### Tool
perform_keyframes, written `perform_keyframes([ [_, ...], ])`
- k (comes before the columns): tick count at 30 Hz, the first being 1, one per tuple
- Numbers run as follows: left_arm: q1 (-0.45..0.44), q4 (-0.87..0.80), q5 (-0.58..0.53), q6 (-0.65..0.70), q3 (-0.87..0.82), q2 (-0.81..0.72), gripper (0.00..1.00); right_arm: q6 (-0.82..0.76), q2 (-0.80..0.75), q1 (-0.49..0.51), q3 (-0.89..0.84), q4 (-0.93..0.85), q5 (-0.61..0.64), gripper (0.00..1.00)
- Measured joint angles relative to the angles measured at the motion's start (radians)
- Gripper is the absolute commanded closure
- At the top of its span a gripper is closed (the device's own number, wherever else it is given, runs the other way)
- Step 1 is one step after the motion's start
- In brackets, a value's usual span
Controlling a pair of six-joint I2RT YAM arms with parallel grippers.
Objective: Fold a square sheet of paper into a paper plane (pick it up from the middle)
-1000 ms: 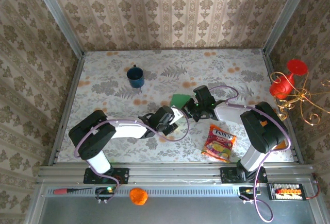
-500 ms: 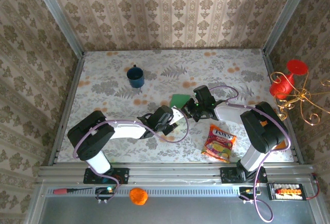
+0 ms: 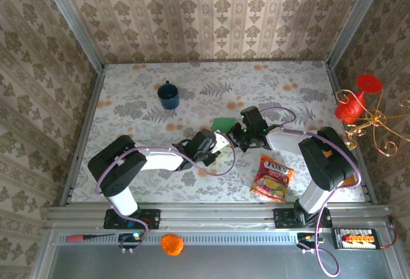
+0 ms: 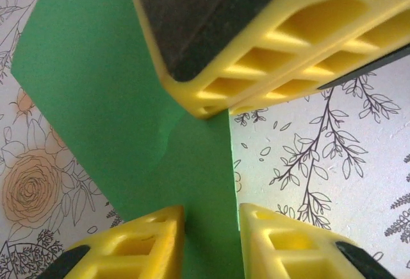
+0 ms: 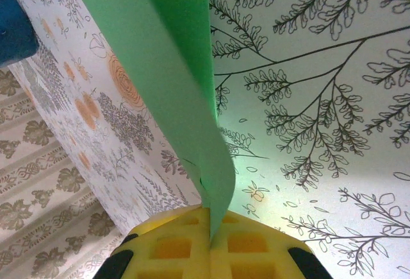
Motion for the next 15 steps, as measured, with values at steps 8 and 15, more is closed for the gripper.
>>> perform_keyframes([
  [8, 0.013, 0.017, 0.014, -0.002, 0.000, 0.008, 0.83, -0.005, 0.000, -0.025, 0.000, -0.001, -0.020, 0.59],
  [15, 0.034, 0.054, 0.055, -0.043, -0.014, 0.010, 0.82, -0.051, -0.035, -0.096, 0.009, -0.017, -0.028, 0.46],
])
